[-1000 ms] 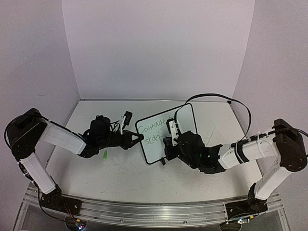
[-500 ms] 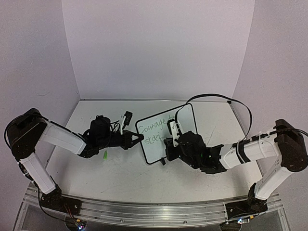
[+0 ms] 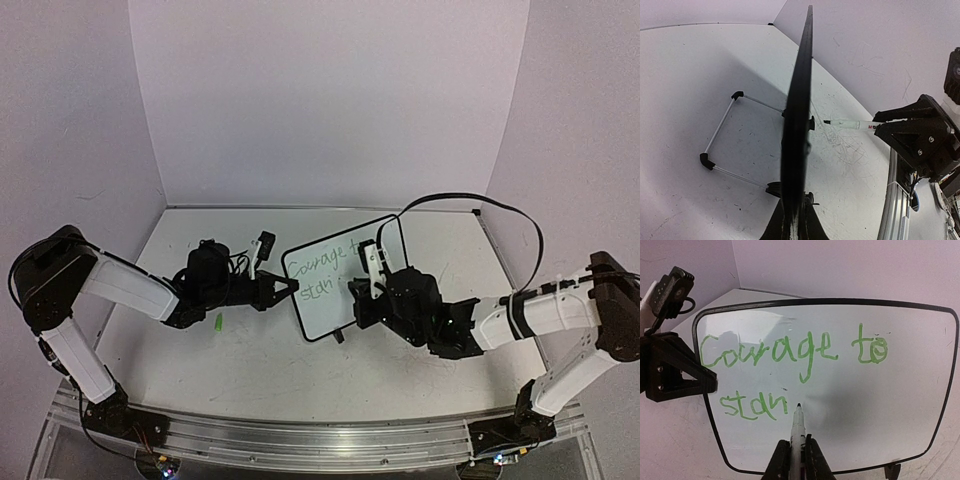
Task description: Write a sentence on the whiteboard
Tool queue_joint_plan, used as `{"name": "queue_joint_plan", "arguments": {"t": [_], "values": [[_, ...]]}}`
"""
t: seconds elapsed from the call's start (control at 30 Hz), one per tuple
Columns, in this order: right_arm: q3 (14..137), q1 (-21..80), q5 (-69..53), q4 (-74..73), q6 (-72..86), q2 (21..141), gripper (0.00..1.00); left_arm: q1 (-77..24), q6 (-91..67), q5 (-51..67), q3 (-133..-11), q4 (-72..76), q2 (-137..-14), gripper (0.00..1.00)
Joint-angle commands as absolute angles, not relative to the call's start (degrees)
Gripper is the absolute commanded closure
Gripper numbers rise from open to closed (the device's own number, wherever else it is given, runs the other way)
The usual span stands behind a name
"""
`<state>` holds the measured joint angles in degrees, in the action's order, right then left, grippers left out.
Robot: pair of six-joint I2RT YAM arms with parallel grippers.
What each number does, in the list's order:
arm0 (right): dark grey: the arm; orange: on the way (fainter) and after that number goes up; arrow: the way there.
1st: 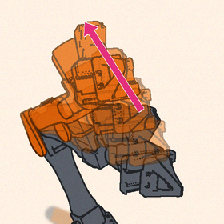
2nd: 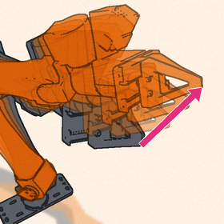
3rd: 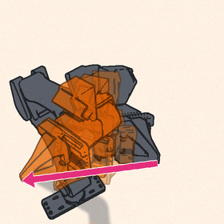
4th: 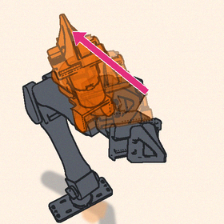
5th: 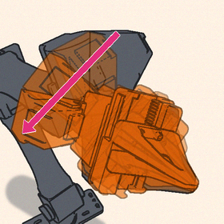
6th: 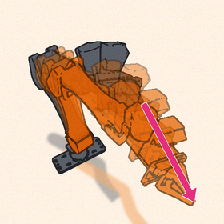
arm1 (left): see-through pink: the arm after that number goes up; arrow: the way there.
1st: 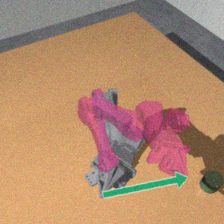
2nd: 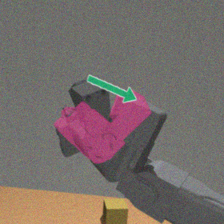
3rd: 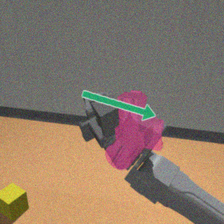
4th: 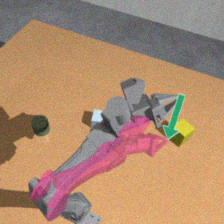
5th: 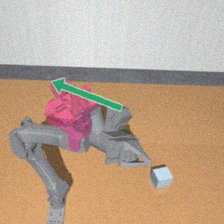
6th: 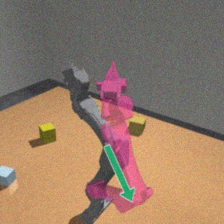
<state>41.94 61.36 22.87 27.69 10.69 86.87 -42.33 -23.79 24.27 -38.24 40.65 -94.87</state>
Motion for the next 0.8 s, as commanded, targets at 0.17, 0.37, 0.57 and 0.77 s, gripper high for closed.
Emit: {"name": "queue_joint_plan", "arguments": {"t": [0.17,0.37,0.57,0.77], "values": [[42.43,60.04,21.85,29.06,9.83,86.82,1.0,-42.11,-21.27,22.5,-37.71,38.09,-93.56,1.0],[43.26,59.58,20.65,29.17,9.66,87.58,1.0,-42.18,-21.18,22.74,-37.99,38.08,-93.83,1.0],[43.18,59.02,20.73,29.24,11.41,88.39,1.0,-42.14,-21.12,22.68,-37.97,38.07,-93.82,1.0],[42.86,59.04,19.15,30.79,10.86,88.98,1.0,-42.12,-21.11,22.76,-37.87,38.1,-93.92,1.0]]}}
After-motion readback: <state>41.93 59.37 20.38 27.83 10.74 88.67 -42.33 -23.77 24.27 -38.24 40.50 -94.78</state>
